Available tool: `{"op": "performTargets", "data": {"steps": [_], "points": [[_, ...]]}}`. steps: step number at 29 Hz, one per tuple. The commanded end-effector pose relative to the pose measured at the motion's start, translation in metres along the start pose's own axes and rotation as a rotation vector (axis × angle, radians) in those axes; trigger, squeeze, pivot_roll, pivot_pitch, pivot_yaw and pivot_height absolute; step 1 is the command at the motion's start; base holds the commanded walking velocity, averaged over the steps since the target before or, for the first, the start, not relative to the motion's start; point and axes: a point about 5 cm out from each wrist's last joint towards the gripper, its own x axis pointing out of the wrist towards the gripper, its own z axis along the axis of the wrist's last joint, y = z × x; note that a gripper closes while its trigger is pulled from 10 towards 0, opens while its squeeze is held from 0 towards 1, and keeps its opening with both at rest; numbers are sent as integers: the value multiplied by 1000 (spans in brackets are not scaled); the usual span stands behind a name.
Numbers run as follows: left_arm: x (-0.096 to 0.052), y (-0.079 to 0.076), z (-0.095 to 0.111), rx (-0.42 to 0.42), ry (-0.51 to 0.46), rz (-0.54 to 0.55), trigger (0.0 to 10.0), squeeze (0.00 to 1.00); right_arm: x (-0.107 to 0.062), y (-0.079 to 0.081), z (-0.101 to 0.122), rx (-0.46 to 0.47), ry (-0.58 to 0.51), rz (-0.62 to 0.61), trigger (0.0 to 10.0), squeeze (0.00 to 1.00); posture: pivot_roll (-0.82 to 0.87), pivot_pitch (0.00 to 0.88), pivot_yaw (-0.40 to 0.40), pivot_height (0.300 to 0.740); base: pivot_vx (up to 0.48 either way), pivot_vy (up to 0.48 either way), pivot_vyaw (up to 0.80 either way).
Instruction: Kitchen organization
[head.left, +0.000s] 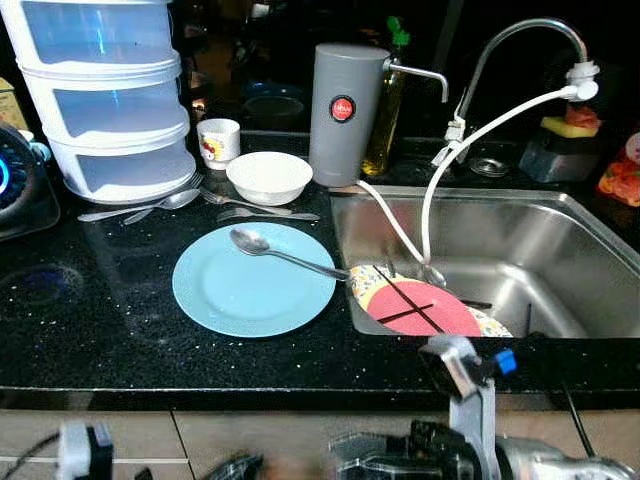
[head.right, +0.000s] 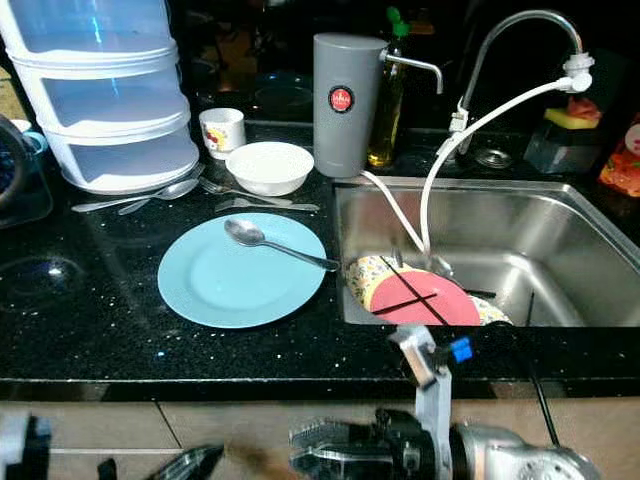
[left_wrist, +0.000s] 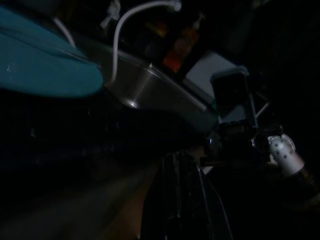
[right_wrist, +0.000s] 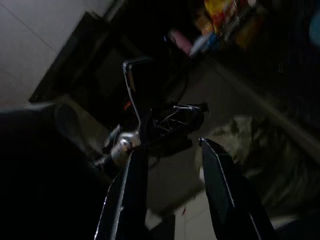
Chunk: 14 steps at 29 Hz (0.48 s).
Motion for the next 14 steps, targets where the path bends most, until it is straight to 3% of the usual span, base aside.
{"op": "performTargets", "data": {"steps": [1,10,11,12,14], "points": [[4,-1,9,-10,-22,-9,10000,0,-1,2,10,-5,-66,20,10000,0,98,25,-48,740,0,0,0],[24,-2,40,60,-102,-70,10000,0,7,16,44,-43,-239,164,10000,0,100,20,-51,740,0,0,0],[30,6,42,175,-69,-6,10000,0,9,16,54,-78,-288,160,10000,0,99,20,-49,740,0,0,0],[30,6,42,175,-69,-6,10000,0,9,16,54,-78,-288,160,10000,0,99,20,-49,740,0,0,0],[39,28,48,421,-4,160,10000,0,14,9,68,-169,-330,65,10000,0,100,19,-52,740,0,0,0]]}}
